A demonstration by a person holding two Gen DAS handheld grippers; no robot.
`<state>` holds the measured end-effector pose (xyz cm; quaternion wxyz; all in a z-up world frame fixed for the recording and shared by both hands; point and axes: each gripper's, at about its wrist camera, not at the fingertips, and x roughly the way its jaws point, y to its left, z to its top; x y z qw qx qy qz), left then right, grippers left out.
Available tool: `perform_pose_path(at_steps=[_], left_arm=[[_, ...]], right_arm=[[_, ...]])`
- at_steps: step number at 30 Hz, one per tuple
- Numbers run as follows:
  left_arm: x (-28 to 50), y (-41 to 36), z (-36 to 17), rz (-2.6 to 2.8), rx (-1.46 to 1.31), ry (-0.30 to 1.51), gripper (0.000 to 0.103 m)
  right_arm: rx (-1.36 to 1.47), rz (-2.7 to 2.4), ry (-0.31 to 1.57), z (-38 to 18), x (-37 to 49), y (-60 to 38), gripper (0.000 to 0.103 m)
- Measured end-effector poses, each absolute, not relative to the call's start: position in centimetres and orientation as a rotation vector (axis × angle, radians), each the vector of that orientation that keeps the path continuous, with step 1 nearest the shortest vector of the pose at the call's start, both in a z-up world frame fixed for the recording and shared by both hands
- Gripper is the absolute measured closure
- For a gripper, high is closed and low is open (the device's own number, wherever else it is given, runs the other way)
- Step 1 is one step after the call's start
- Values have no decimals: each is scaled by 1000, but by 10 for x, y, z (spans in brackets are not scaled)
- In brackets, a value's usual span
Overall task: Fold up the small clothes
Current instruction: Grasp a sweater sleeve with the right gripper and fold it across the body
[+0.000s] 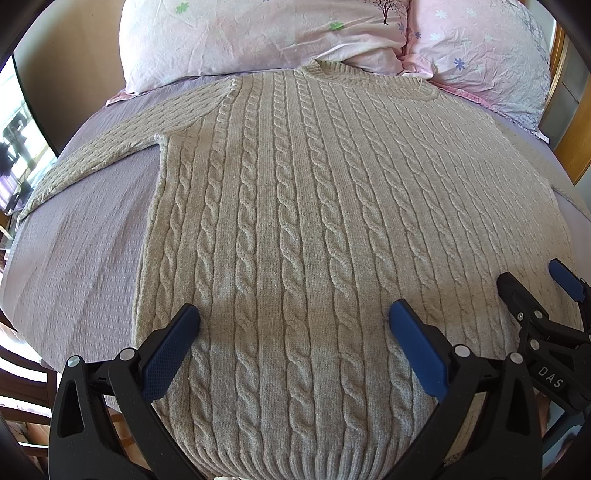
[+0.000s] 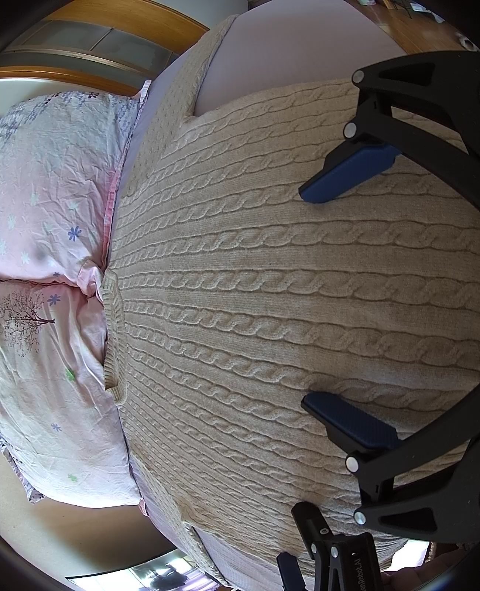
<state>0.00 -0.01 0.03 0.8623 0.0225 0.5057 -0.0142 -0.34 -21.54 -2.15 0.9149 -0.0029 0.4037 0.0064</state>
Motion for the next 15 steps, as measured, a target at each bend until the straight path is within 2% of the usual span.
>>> perform_pose_path(at_steps=[7,12,15], left_arm=[[-1,0,1,-51,56,1057,1],[-7,0,3,-64,74,994,1],[-6,1,3,-97,80,931,1]], right_arm=[[9,224,773,-14,-10,-239,2],[354,0,574,32,3,-374,2],[565,-246,547,39,23,-479,6]])
